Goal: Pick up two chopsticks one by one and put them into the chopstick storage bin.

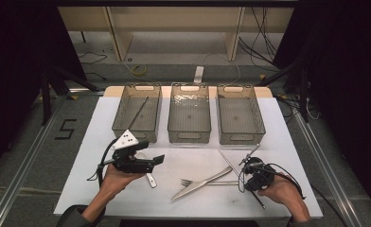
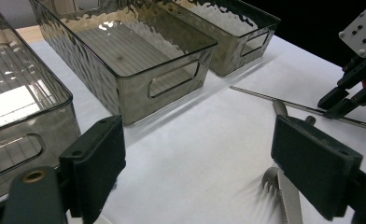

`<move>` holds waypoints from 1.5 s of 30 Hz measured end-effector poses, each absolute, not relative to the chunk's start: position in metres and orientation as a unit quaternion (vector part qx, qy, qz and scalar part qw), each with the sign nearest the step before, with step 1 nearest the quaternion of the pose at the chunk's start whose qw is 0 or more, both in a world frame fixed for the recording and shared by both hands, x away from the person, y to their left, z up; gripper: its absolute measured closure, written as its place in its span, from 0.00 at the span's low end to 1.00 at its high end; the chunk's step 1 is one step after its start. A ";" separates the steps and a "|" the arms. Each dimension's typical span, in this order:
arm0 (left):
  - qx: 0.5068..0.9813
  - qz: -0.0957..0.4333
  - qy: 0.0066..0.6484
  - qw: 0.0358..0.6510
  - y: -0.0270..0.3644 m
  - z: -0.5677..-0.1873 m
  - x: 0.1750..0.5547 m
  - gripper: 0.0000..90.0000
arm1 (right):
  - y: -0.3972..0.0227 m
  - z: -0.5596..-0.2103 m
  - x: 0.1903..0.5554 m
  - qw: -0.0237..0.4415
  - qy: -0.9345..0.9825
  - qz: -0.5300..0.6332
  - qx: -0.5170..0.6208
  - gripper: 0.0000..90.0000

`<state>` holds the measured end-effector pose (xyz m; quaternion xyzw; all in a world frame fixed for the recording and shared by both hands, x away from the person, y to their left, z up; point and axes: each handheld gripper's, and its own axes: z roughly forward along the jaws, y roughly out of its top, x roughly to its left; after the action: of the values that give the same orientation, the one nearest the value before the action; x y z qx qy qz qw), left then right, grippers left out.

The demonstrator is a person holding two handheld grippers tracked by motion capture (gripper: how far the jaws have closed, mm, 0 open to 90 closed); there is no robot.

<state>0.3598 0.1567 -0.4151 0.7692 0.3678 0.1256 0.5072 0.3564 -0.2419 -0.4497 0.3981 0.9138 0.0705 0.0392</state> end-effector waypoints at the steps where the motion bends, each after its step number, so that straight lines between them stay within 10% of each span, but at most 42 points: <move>1: 0.769 0.126 0.369 0.508 0.157 -0.415 0.360 0.19 | -0.242 -0.450 0.356 0.037 0.914 0.069 0.398 0.83; 45: 0.780 0.109 0.366 0.496 0.153 -0.417 0.362 0.20 | -0.255 -0.427 0.360 0.087 0.914 0.106 0.382 0.96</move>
<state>0.3625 0.1534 -0.4174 0.7802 0.3658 0.1086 0.4957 0.3604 -0.2545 -0.4273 0.3823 0.9137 0.1065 0.0872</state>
